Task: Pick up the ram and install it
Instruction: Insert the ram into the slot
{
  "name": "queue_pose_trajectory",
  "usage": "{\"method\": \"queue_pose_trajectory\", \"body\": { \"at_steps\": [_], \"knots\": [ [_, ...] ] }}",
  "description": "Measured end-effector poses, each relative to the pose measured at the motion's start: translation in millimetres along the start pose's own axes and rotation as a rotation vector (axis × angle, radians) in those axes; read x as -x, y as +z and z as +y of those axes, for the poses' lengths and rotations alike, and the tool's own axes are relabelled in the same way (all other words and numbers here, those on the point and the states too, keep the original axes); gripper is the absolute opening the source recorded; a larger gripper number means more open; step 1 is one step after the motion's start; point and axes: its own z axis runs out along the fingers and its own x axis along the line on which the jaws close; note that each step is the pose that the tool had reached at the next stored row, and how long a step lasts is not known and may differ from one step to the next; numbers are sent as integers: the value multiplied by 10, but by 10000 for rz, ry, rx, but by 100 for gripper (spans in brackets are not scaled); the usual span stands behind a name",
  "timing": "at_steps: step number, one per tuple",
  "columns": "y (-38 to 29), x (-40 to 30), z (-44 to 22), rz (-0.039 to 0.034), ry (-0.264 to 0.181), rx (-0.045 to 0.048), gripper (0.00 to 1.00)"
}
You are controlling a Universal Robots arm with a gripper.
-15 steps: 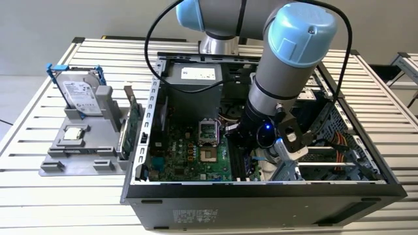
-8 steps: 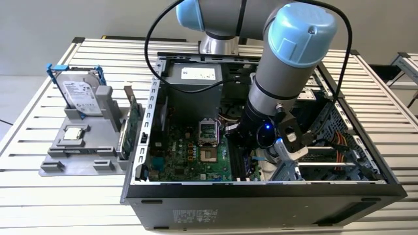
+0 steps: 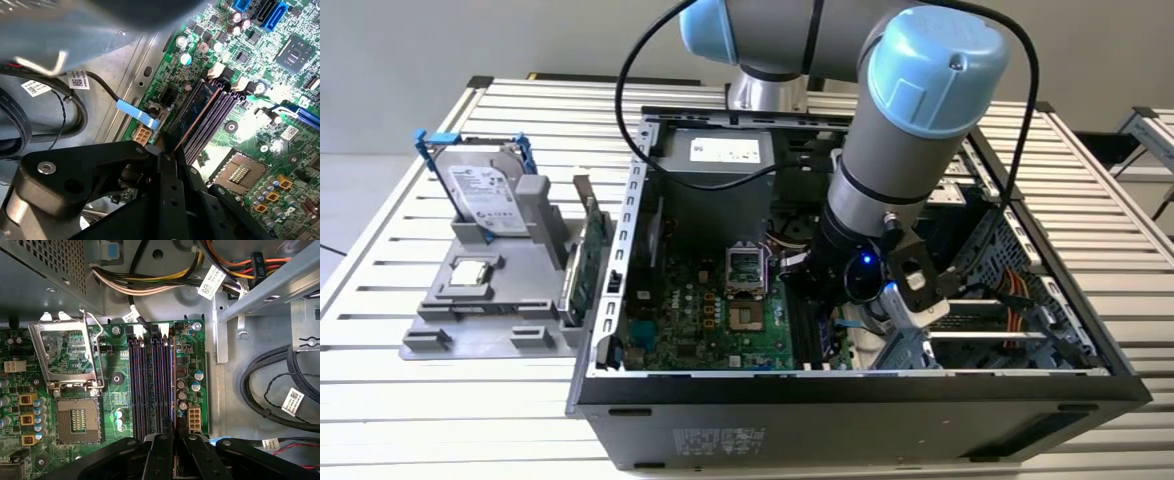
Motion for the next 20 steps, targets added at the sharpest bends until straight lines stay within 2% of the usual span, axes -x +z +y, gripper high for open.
{"method": "queue_pose_trajectory", "body": {
  "at_steps": [2,6,10,20],
  "knots": [
    [-10,0,-1,3,-5,30,0],
    [-77,0,-10,34,-6,187,0],
    [-83,2,-31,43,-48,306,0],
    [-82,2,-38,59,-345,299,0]
  ]
}}
